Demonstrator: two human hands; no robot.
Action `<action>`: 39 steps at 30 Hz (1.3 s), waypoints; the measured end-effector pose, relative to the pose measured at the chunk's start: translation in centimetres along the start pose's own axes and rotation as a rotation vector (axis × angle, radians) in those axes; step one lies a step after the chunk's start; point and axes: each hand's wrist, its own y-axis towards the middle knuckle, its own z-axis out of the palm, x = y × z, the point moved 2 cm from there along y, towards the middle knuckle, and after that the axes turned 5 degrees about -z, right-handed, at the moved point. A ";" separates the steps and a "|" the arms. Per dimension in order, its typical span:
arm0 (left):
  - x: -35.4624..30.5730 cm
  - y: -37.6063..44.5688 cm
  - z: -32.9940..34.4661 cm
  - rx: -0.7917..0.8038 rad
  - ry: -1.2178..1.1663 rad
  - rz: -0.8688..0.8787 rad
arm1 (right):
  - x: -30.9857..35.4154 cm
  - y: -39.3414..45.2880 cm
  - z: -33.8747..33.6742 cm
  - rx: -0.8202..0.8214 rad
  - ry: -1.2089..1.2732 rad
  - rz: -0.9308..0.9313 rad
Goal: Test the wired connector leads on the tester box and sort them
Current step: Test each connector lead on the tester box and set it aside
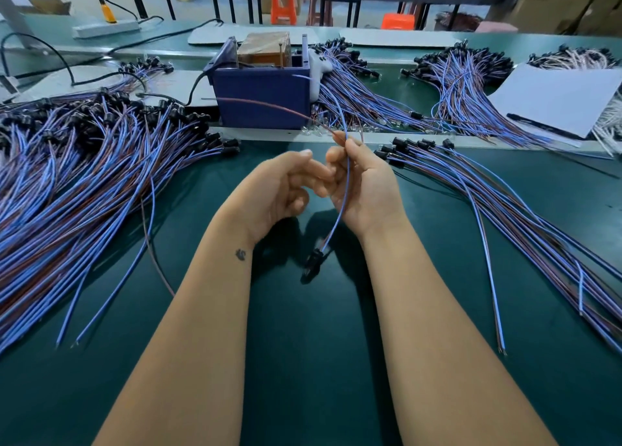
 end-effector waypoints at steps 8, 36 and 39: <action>0.4 0.7 -0.3 -0.375 0.104 0.139 | -1.5 -0.3 0.7 -0.063 -0.886 -0.205; 0.7 0.9 -2.4 -0.743 0.173 0.198 | -1.1 -0.3 0.1 -0.172 -0.878 -0.273; 0.9 0.8 -2.7 -0.772 0.189 0.182 | -1.1 -0.3 0.1 -0.168 -0.897 -0.260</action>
